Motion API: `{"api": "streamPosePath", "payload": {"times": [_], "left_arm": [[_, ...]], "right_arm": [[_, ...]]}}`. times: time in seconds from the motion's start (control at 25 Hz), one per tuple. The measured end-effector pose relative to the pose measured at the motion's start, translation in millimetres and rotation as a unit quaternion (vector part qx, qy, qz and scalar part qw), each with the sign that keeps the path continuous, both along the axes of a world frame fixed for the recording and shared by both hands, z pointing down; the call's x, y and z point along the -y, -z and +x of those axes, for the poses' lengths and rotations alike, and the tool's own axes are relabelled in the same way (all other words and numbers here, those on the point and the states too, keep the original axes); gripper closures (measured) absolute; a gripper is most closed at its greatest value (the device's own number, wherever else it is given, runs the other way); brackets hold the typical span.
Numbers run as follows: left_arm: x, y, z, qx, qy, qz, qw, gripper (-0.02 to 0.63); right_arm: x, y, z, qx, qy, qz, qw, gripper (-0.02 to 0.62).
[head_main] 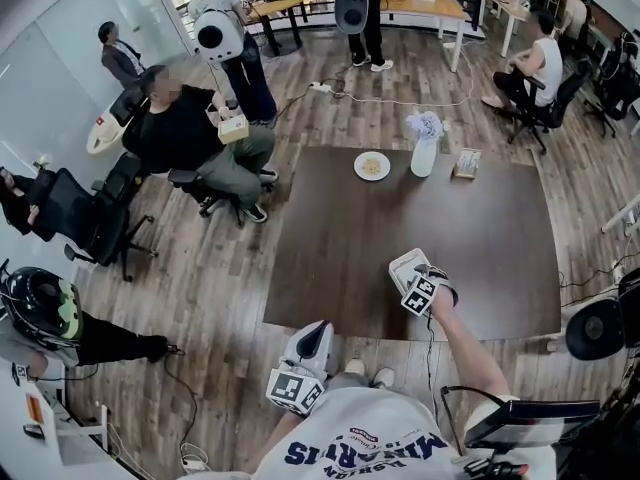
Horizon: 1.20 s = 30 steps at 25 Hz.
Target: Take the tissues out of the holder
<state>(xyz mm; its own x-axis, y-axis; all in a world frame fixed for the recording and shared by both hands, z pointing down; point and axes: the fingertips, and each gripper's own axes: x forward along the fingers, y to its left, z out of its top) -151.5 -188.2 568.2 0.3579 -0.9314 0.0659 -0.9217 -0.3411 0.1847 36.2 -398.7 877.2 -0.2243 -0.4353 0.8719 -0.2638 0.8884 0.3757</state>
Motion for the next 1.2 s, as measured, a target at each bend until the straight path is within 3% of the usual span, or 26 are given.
{"api": "streamPosePath", "payload": {"times": [0.24,0.72,0.88,1.08,1.2], "left_arm": [[-5,1,-9,0.000,0.012,-0.002,0.9999,0.602],[-7,4,-15,0.002,0.016,-0.003,0.9999,0.602],[-5,3,-15,0.002,0.013,-0.003,0.9999,0.601],[1,3,-15,0.002,0.015,-0.003,0.9999,0.603],[1,0,-20,0.002,0.019,-0.003,0.9998,0.603]], "right_arm": [[-4,-22,-4,-0.027,0.007,-0.059,0.998,0.425],[-4,-24,-9,-0.025,-0.009,-0.087,0.996,0.451],[-5,-28,-9,-0.047,-0.005,-0.102,0.994,0.473],[1,-28,-5,-0.094,0.026,-0.086,0.991,0.559],[0,-27,-7,-0.083,0.022,-0.069,0.994,0.575]]}}
